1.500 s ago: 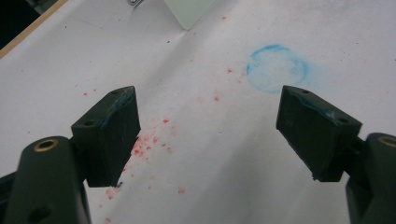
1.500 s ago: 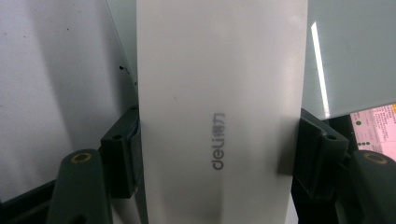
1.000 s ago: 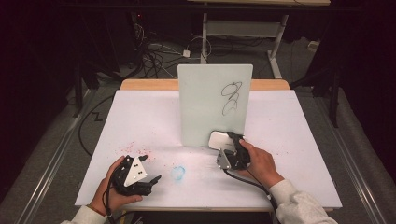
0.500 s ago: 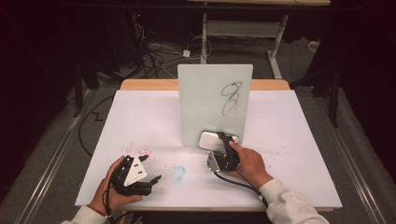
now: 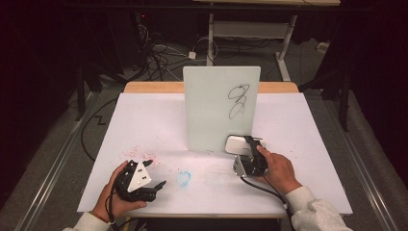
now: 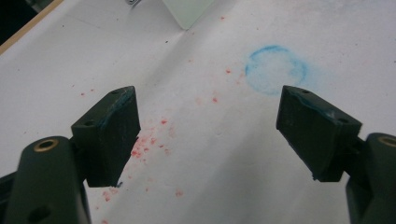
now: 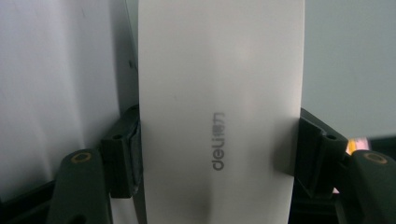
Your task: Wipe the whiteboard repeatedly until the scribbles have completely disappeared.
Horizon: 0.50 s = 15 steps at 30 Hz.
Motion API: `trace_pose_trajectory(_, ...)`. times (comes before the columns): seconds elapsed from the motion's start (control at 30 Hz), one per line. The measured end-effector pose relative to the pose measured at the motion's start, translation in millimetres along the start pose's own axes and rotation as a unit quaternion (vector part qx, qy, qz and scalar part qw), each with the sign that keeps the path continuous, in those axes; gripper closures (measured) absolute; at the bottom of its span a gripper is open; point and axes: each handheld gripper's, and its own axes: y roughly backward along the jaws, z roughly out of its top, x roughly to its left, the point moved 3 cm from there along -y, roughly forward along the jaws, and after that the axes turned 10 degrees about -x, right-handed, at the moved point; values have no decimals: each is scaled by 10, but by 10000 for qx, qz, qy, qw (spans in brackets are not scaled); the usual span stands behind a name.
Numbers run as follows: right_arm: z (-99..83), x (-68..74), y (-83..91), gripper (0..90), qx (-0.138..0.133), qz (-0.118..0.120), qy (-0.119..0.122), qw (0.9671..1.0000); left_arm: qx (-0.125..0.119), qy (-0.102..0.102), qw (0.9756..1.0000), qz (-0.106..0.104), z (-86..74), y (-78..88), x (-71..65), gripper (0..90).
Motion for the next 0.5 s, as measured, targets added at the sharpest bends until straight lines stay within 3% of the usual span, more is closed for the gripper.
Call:
trace_pose_trajectory(0.23,-143,-36,50,309,204,-42,31,9998,11,-9,10000,-4,-1,-4,1,207)
trace_pose_trajectory(0.5,77,25,-29,309,113,-17,381,9992,17,-29,10000,-11,2,-9,-3,207)
